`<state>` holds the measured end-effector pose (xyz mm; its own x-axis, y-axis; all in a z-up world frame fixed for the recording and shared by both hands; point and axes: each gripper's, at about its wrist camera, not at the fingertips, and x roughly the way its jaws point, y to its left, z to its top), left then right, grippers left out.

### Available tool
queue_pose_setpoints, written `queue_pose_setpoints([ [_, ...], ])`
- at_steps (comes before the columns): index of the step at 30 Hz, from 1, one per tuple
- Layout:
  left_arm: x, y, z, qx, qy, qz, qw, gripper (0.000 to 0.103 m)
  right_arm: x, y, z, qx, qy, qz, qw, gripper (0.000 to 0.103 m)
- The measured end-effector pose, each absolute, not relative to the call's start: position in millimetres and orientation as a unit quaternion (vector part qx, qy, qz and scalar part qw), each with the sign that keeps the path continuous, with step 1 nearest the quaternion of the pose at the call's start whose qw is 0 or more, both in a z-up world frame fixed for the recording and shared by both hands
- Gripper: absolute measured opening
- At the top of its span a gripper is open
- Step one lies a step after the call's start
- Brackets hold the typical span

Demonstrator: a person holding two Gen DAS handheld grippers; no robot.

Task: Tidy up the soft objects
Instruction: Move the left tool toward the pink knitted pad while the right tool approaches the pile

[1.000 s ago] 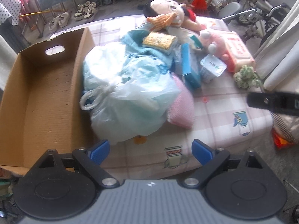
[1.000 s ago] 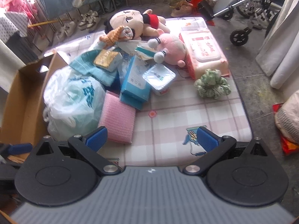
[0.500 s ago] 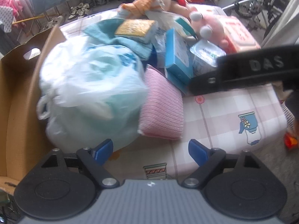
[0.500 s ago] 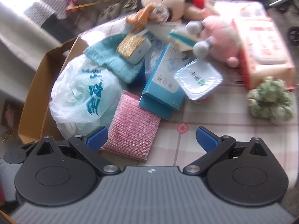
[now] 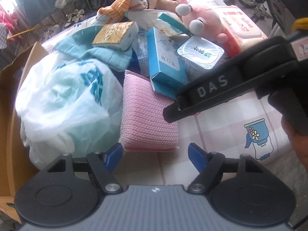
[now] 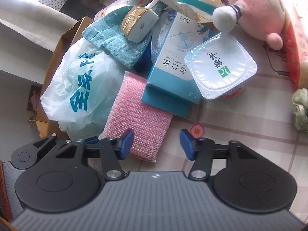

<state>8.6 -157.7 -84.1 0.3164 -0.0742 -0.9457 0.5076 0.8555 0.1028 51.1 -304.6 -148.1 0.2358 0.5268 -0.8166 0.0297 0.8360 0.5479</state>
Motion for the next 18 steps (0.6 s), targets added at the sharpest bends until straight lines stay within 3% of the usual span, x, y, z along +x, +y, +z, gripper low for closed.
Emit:
queue_pose_setpoints([
  [4, 10.0, -158.2, -79.5, 0.195, 0.563, -0.19, 0.781, 0.077, 56.4, -304.8, -154.0, 0.246, 0.599, 0.176, 0.742, 0.045],
  [18, 22.0, -179.5, -82.6, 0.227, 0.567, -0.185, 0.77, 0.084, 67.0, -314.6, -164.1, 0.274, 0.604, 0.178, 0.727, 0.045],
])
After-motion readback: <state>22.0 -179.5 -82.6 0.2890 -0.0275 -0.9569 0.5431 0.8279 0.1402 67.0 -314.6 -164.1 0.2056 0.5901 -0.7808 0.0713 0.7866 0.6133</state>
